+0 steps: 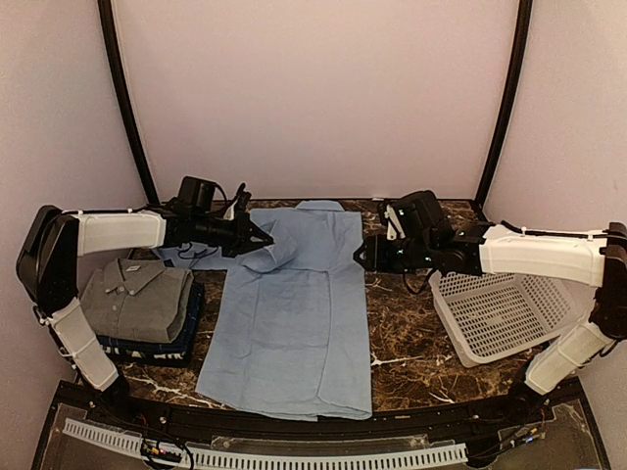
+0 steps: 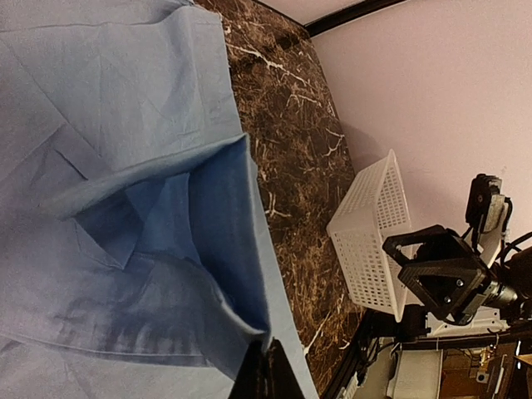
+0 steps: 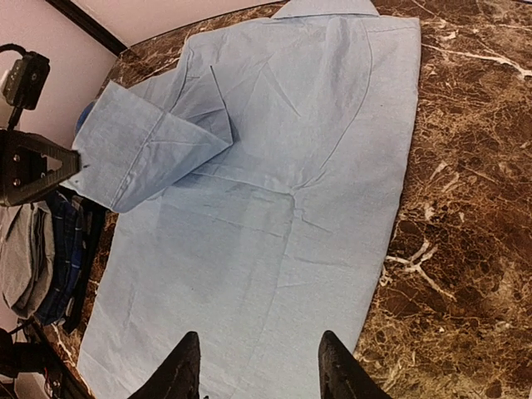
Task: Fold and stack the long sleeve shirts
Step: Fold the sleeve of the 1/3-folded shirt.
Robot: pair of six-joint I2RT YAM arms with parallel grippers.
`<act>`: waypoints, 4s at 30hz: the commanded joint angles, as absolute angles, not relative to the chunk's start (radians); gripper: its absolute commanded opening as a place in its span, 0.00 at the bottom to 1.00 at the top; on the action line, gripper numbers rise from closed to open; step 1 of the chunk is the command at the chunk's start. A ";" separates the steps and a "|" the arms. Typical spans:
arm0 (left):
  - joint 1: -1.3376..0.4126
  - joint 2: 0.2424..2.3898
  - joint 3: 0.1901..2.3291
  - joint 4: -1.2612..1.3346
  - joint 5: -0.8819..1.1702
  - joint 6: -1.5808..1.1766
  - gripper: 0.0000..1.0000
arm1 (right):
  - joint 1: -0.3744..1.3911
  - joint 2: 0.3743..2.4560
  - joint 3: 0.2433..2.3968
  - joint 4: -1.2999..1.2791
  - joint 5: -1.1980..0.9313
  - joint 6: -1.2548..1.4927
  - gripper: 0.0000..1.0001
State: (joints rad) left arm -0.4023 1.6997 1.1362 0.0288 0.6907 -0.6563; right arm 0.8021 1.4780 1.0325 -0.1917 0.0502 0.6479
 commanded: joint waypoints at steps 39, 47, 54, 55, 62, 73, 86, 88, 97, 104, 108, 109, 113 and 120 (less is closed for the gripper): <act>-0.866 1.830 1.174 -0.134 0.760 -0.434 0.00 | 0.787 1.414 0.947 -0.169 0.132 0.651 0.44; -0.913 1.825 1.172 -0.134 0.768 -0.387 0.00 | 0.787 1.414 0.941 -0.161 0.120 0.656 0.44; -0.943 1.831 1.169 -0.147 0.785 -0.357 0.00 | 0.786 1.405 0.923 -0.152 0.117 0.664 0.44; -0.947 1.833 1.169 -0.150 0.788 -0.353 0.00 | 0.786 1.405 0.920 -0.151 0.116 0.665 0.44; -0.959 1.806 1.137 -0.146 0.775 -0.342 0.00 | 0.786 1.402 0.904 -0.146 0.107 0.670 0.44; -0.957 1.625 1.033 0.055 0.696 -0.378 0.00 | 0.787 1.403 0.899 -0.141 0.095 0.673 0.43; -0.931 1.525 0.972 0.144 0.612 -0.397 0.00 | 0.786 1.402 0.902 -0.145 0.093 0.671 0.43; -0.917 1.496 0.943 0.188 0.594 -0.417 0.00 | 0.786 1.403 0.905 -0.149 0.092 0.670 0.43; -0.838 1.378 0.883 0.241 0.500 -0.444 0.00 | 0.787 1.412 0.914 -0.148 0.087 0.666 0.43; -0.824 1.349 0.868 0.261 0.478 -0.451 0.00 | 0.787 1.416 0.917 -0.149 0.085 0.666 0.43; -0.824 1.360 0.873 0.255 0.521 -0.437 0.00 | 0.787 1.419 0.920 -0.151 0.086 0.663 0.43; -0.824 1.377 0.880 0.250 0.537 -0.427 0.00 | 0.787 1.420 0.920 -0.151 0.086 0.662 0.43; -0.824 1.434 0.889 0.219 0.622 -0.394 0.00 | 0.787 1.425 0.921 -0.150 0.083 0.662 0.43; -0.871 1.599 0.910 0.147 0.723 -0.400 0.06 | 0.786 1.422 0.912 -0.154 0.083 0.658 0.44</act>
